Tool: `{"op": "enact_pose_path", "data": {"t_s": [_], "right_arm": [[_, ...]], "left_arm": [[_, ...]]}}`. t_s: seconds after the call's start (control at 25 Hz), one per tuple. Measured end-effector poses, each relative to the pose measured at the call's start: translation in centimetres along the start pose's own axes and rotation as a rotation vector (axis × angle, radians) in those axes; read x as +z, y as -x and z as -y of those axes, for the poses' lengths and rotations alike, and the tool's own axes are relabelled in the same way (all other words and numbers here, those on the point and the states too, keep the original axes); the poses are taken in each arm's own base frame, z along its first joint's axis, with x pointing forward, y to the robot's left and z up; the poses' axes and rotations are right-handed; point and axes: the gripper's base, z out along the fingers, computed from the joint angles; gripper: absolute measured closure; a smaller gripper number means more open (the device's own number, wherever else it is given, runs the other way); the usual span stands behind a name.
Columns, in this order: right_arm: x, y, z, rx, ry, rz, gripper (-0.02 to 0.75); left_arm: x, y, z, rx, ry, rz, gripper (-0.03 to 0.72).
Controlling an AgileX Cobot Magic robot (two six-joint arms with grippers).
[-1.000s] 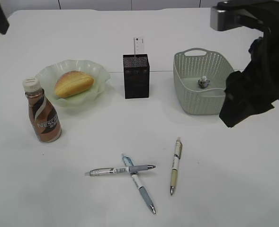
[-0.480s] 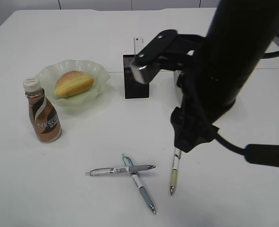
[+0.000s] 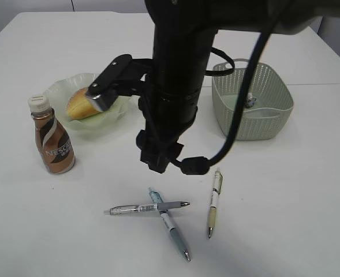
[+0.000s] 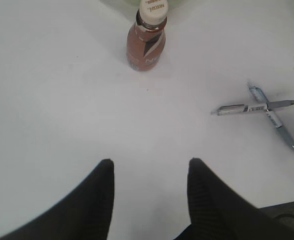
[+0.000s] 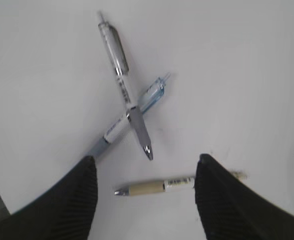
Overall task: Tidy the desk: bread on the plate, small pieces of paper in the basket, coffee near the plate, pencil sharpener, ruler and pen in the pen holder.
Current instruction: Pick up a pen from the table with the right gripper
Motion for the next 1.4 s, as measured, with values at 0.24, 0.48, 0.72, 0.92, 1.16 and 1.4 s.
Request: {"op": "enact_pose_path", "data": {"t_s": [0.24,0.48,0.72,0.92,1.16,1.4], "right_arm": [[1.3,2.7,0.0,-0.088,0.007,0.032,0.253],[3.9,3.1,-0.1,-0.186,-0.004,-0.036,0.253],[6.3,3.4,-0.4,-0.261,0.064,-0.056,0.253],[6.8,4.1,-1.7,-0.203,0.2,0.023,0.253],[7.3,4.3,-2.0,-0.191,0.243,0.039,0.253],[9.8,3.9,-1.4,-0.243,0.201,-0.045,0.253]], "left_arm": [[1.1,-0.6,-0.4,0.009,0.033,-0.04,0.337],[2.2,-1.4,-0.6,0.008,0.043,-0.086,0.338],[2.4,-1.5,-0.6,0.009,0.044,-0.094,0.337],[2.4,-1.5,-0.6,0.009,0.044,-0.095,0.337],[2.4,-1.5,-0.6,0.01,0.044,-0.095,0.338],[2.4,-1.5,-0.6,0.01,0.044,-0.095,0.338]]}}
